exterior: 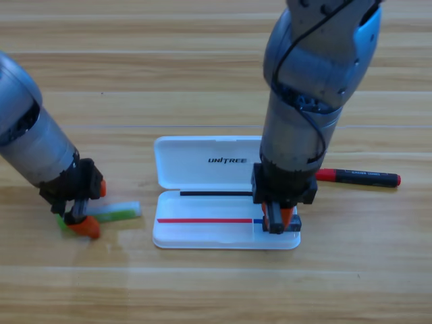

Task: Clean up eraser and pencils

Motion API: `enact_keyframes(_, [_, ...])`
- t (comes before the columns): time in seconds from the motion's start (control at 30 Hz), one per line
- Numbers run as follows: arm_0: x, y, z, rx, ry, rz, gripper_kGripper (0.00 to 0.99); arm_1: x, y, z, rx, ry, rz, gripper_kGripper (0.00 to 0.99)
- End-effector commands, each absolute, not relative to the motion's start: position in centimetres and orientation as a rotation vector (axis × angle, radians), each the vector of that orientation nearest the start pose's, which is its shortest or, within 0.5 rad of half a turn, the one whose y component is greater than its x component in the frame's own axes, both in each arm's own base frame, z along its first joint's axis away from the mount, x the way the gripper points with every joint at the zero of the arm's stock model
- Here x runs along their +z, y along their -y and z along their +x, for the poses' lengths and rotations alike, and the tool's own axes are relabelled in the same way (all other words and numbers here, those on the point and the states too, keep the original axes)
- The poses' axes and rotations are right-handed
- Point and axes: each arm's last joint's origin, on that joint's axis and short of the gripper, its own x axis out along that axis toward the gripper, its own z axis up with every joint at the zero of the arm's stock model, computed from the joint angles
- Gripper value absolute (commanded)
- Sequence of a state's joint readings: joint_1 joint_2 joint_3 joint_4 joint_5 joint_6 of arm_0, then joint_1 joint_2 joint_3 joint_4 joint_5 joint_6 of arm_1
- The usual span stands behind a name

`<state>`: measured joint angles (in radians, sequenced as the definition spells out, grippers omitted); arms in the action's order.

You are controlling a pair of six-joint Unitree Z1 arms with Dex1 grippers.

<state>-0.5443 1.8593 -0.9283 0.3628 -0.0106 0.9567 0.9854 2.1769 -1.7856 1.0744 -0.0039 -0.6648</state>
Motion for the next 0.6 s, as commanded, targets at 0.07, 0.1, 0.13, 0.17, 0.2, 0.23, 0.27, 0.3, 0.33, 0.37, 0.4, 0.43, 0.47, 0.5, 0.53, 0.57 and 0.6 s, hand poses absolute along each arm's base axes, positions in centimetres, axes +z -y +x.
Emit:
enact_keyframes(0.07, [16.3,16.4,25.9,-1.097,-1.009,1.168,0.614,20.4,-37.6,24.5,1.259,-1.134,-1.307,0.0])
enact_keyframes(0.1, [16.4,16.4,25.9,-1.096,-1.006,1.17,0.611,20.4,-37.6,24.7,1.259,-1.134,-1.307,0.0])
enact_keyframes(0.13, [16.4,16.4,25.9,-1.093,-1.006,1.173,0.578,20.3,-37.6,24.9,1.256,-1.136,-1.306,0.0])
enact_keyframes(0.17, [16.4,16.4,25.9,-1.094,-1.006,1.174,0.561,20.2,-37.6,25.1,1.251,-1.136,-1.304,0.0])
enact_keyframes(0.2, [16.4,16.4,25.9,-1.092,-1.005,1.175,0.56,20.2,-37.5,25.4,1.246,-1.136,-1.306,0.0])
enact_keyframes(0.23, [16.4,16.4,25.9,-1.09,-1.005,1.179,0.531,20.2,-37.4,25.6,1.243,-1.134,-1.308,0.0])
enact_keyframes(0.27, [16.5,16.4,25.9,-1.091,-1.002,1.18,0.506,20.2,-37.4,25.8,1.24,-1.134,-1.308,0.0])
enact_keyframes(0.3, [16.4,16.3,25.9,-1.092,-1.003,1.183,0.505,20.2,-37.4,25.9,1.237,-1.133,-1.308,0.0])
enact_keyframes(0.33, [16.4,16.4,25.9,-1.091,-1.005,1.185,0.468,20.2,-37.3,26.0,1.236,-1.133,-1.309,0.0])
enact_keyframes(0.37, [16.4,16.4,25.9,-1.092,-1.004,1.186,0.449,20.0,-37.3,26.1,1.235,-1.134,-1.311,0.0])
enact_keyframes(0.4, [16.4,16.4,25.9,-1.094,-1.003,1.188,0.422,20.0,-37.2,26.3,1.233,-1.136,-1.313,0.0])
enact_keyframes(0.43, [16.3,16.4,26.0,-1.093,-1.003,1.19,0.397,19.8,-37.1,26.4,1.234,-1.139,-1.314,0.0])
enact_keyframes(0.47, [16.3,16.4,26.0,-1.092,-1.004,1.191,0.385,19.8,-37.0,26.6,1.231,-1.14,-1.314,0.0])
enact_keyframes(0.5, [16.3,16.4,26.0,-1.092,-1.003,1.192,0.371,19.8,-37.0,26.6,1.23,-1.141,-1.316,0.0])
enact_keyframes(0.53, [16.3,16.4,26.0,-1.092,-1.003,1.194,0.365,19.8,-37.0,26.7,1.229,-1.142,-1.315,0.0])
enact_keyframes(0.57, [16.3,16.4,26.0,-1.091,-1.003,1.196,0.342,19.9,-37.0,26.7,1.228,-1.139,-1.314,0.0])
enact_keyframes(0.6, [16.3,16.4,26.1,-1.087,-1.004,1.199,0.342,19.9,-37.0,26.8,1.228,-1.137,-1.313,0.0])
